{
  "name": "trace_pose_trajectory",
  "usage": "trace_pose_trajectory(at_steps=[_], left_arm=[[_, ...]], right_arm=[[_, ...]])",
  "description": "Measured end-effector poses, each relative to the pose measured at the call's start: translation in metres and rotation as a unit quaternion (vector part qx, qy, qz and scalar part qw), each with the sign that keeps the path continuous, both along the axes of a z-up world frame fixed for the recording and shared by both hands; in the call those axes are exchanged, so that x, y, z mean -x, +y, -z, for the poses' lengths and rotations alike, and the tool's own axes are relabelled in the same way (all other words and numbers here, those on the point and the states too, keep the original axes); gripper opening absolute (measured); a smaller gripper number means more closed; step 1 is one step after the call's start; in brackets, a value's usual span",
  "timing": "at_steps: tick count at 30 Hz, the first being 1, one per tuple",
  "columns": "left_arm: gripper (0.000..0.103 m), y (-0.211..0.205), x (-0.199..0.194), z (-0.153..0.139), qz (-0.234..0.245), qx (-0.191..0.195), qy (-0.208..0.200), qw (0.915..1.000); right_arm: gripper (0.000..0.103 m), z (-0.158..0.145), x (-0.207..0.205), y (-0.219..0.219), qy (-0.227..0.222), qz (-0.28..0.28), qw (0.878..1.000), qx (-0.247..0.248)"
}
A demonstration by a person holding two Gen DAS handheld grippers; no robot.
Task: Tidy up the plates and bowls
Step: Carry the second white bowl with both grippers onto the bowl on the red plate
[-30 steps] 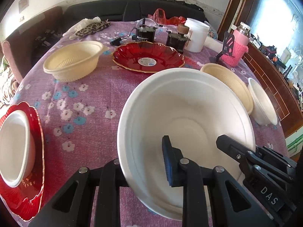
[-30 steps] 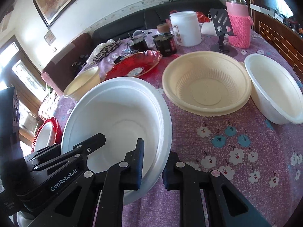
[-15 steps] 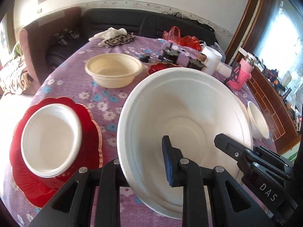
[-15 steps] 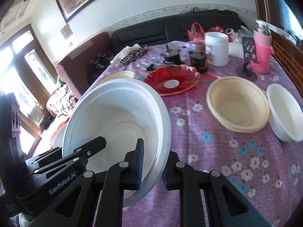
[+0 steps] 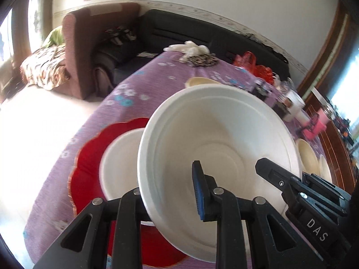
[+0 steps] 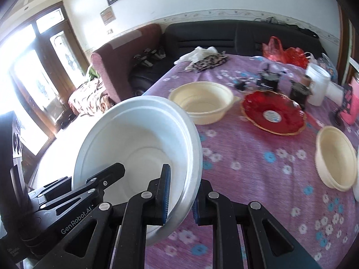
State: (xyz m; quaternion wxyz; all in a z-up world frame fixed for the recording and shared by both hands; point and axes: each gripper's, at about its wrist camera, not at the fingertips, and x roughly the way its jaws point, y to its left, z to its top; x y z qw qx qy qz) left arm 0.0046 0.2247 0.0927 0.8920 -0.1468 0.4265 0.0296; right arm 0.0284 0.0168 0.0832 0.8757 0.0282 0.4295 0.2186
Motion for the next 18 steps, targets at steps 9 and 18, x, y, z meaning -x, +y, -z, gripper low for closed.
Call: trace_pose_trajectory(at_steps=[9, 18], left_arm=[[0.023, 0.048, -0.003, 0.020, -0.044, 0.009, 0.023, 0.9987], [0.024, 0.054, -0.007, 0.031, -0.051, -0.002, 0.036, 0.9981]], right_arm=[[0.018, 0.022, -0.014, 0.063, 0.022, -0.039, 0.999, 0.027], [0.019, 0.044, -0.023, 0.072, 0.042, -0.037, 0.998, 0.041]])
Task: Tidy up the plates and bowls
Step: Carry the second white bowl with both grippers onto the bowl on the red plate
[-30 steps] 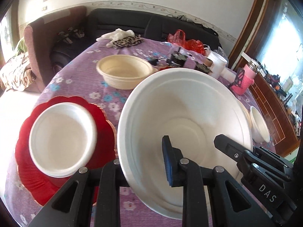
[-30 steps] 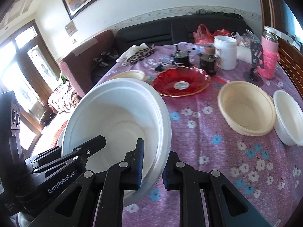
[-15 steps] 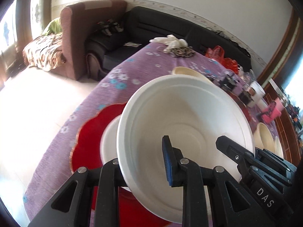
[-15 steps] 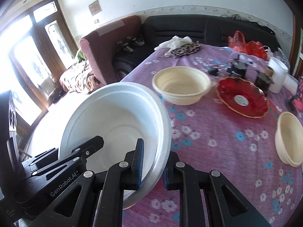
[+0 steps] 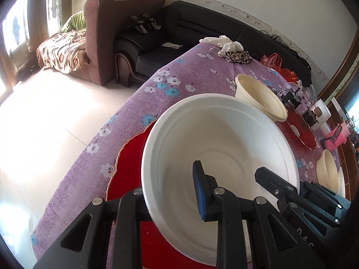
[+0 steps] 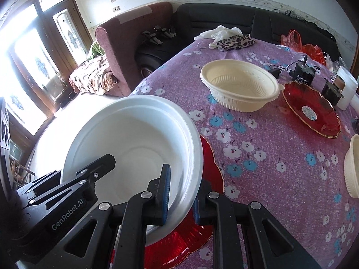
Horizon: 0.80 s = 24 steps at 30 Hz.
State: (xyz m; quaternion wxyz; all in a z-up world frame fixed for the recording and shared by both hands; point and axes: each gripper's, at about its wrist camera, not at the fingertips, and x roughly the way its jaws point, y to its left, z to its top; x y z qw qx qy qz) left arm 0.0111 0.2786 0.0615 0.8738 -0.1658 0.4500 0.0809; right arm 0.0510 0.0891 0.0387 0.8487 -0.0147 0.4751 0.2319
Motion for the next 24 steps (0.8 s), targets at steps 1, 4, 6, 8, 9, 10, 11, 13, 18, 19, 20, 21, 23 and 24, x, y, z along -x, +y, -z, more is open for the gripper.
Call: trace_pose_trajectory(at_steps=[1, 4, 6, 8, 9, 10, 11, 13, 18, 19, 20, 21, 23, 24], left_arm=[[0.025, 0.000, 0.001, 0.000, -0.001, -0.002, 0.000, 1.0000], [0.035, 0.002, 0.002, -0.003, -0.003, -0.005, 0.000, 1.0000], [0.049, 0.003, 0.006, -0.008, -0.010, -0.010, -0.007, 0.9999], [0.068, 0.007, 0.012, -0.016, -0.027, -0.029, -0.021, 0.9990], [0.069, 0.009, 0.015, -0.020, -0.031, -0.032, -0.026, 0.9987], [0.069, 0.012, 0.017, -0.024, -0.036, -0.035, -0.030, 0.9983], [0.069, 0.014, 0.019, -0.026, -0.038, -0.034, -0.032, 0.9982], [0.069, 0.019, 0.022, -0.029, -0.044, -0.028, -0.036, 0.9980], [0.070, 0.026, 0.032, -0.034, -0.054, -0.011, -0.051, 0.9972], [0.070, 0.025, 0.034, -0.035, -0.054, -0.009, -0.053, 0.9971], [0.070, 0.024, 0.036, -0.036, -0.055, -0.009, -0.057, 0.9969], [0.070, 0.024, 0.037, -0.037, -0.055, -0.009, -0.058, 0.9968], [0.070, 0.024, 0.038, -0.038, -0.055, -0.007, -0.061, 0.9966], [0.070, 0.024, 0.040, -0.038, -0.056, -0.005, -0.062, 0.9965]], right_arm=[[0.019, 0.000, 0.001, 0.001, 0.000, 0.000, 1.000, 0.001], [0.019, 0.001, 0.001, 0.004, -0.001, -0.002, 1.000, 0.002], [0.020, 0.002, 0.001, 0.004, -0.002, -0.001, 1.000, 0.001], [0.024, 0.001, 0.001, 0.004, -0.003, 0.000, 1.000, 0.003], [0.027, 0.001, 0.001, 0.004, -0.005, 0.001, 1.000, 0.006], [0.032, 0.001, 0.002, 0.004, -0.006, 0.001, 1.000, 0.006], [0.036, 0.001, 0.001, 0.003, -0.006, 0.002, 1.000, 0.005], [0.040, 0.001, 0.001, 0.000, -0.007, 0.005, 1.000, 0.002], [0.054, 0.001, -0.001, -0.011, -0.002, 0.018, 1.000, -0.019], [0.054, 0.000, 0.000, -0.014, -0.006, 0.023, 0.999, -0.024], [0.054, -0.004, 0.002, -0.020, -0.017, 0.036, 0.999, -0.031], [0.054, -0.008, 0.004, -0.024, -0.026, 0.047, 0.998, -0.033], [0.054, -0.018, 0.009, -0.034, -0.050, 0.069, 0.996, -0.040], [0.052, -0.021, 0.010, -0.037, -0.057, 0.073, 0.995, -0.042]])
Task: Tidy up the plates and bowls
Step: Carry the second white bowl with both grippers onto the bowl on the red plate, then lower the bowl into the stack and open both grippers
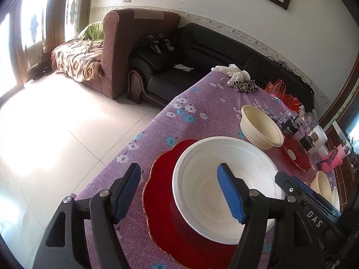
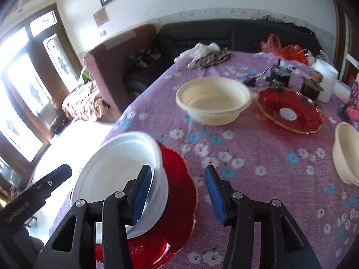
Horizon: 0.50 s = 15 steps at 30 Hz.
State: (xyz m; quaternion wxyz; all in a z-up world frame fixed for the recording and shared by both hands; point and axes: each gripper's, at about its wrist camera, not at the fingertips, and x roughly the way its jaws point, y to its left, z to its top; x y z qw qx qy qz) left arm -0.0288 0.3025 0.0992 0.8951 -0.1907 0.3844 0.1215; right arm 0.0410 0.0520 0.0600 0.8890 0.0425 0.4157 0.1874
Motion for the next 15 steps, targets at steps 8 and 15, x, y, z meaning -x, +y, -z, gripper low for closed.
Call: trace_pose_trajectory(at_steps=[8, 15], left_arm=[[0.070, -0.004, -0.001, 0.002, 0.001, 0.009, 0.002, 1.0000], [0.070, -0.011, 0.001, -0.003, 0.010, -0.005, 0.000, 0.9999]], right_arm=[[0.017, 0.003, 0.001, 0.000, 0.015, -0.018, 1.000, 0.000], [0.017, 0.026, -0.004, 0.006, 0.054, -0.031, 0.998, -0.005]])
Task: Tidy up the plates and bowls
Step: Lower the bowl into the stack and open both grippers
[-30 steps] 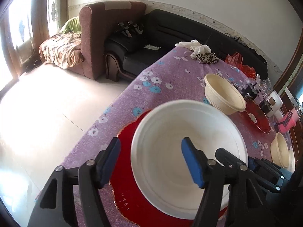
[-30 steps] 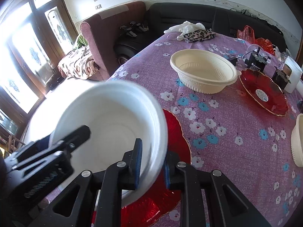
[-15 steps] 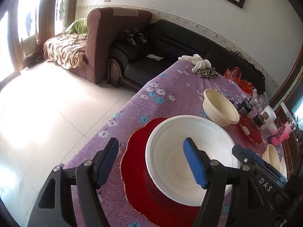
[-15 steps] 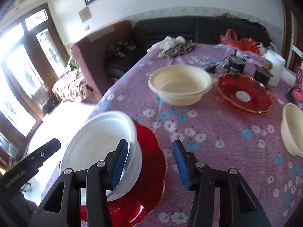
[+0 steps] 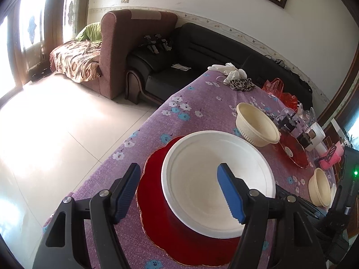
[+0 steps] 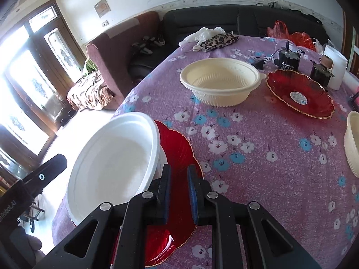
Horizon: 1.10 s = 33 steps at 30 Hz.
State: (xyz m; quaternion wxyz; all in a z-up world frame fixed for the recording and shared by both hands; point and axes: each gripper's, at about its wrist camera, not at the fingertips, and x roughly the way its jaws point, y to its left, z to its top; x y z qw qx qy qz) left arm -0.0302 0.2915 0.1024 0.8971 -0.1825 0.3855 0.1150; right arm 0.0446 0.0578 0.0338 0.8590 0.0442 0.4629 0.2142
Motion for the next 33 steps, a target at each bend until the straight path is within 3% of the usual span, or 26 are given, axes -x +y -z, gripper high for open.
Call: trace_pose_trajectory(at_steps=[4, 8, 13, 16, 19, 21, 22, 23, 24, 25, 26, 30, 33], left_arm=[[0.070, -0.007, 0.000, -0.003, 0.005, -0.003, -0.004, 1.0000], [0.070, -0.014, -0.001, -0.008, 0.010, 0.001, -0.010, 0.9999], [0.070, -0.031, -0.002, -0.012, 0.029, -0.009, -0.011, 0.9995], [0.070, -0.042, -0.001, -0.016, 0.042, -0.021, -0.015, 0.9988], [0.070, -0.057, 0.006, -0.028, 0.057, -0.043, -0.049, 0.9963], [0.072, -0.072, 0.015, -0.043, 0.064, -0.068, -0.091, 0.9914], [0.083, -0.082, 0.019, -0.053, 0.068, -0.082, -0.116, 0.9875], [0.097, -0.089, 0.022, -0.059, 0.068, -0.092, -0.132, 0.9846], [0.103, -0.097, 0.025, -0.066, 0.069, -0.101, -0.150, 0.9811], [0.103, -0.107, 0.026, -0.070, 0.078, -0.106, -0.165, 0.9775], [0.103, -0.116, 0.025, -0.072, 0.093, -0.106, -0.164, 0.9763], [0.103, -0.162, 0.008, -0.055, 0.157, -0.091, -0.114, 0.9767], [0.103, -0.194, -0.003, -0.039, 0.189, -0.089, -0.090, 0.9738]], right_arm=[[0.017, -0.017, 0.005, -0.018, -0.033, 0.041, 0.999, -0.011], [0.017, -0.034, 0.006, -0.026, -0.050, 0.026, 0.997, -0.046], [0.017, -0.016, 0.003, -0.016, -0.014, -0.007, 0.999, -0.051], [0.017, -0.007, 0.003, -0.024, 0.000, -0.001, 0.998, -0.063], [0.017, -0.019, 0.008, -0.047, -0.016, 0.018, 0.997, -0.077], [0.017, -0.032, 0.016, -0.069, -0.051, 0.033, 0.996, -0.065], [0.020, -0.039, 0.020, -0.081, -0.072, 0.044, 0.995, -0.052], [0.031, -0.044, 0.024, -0.096, -0.092, 0.057, 0.993, -0.039], [0.041, -0.048, 0.027, -0.113, -0.106, 0.067, 0.992, -0.033], [0.062, -0.050, 0.028, -0.135, -0.114, 0.085, 0.989, -0.031], [0.070, -0.051, 0.027, -0.154, -0.114, 0.104, 0.988, -0.031], [0.070, -0.040, 0.025, -0.253, -0.082, 0.195, 0.976, -0.048], [0.070, -0.030, 0.034, -0.322, -0.064, 0.262, 0.961, -0.065]])
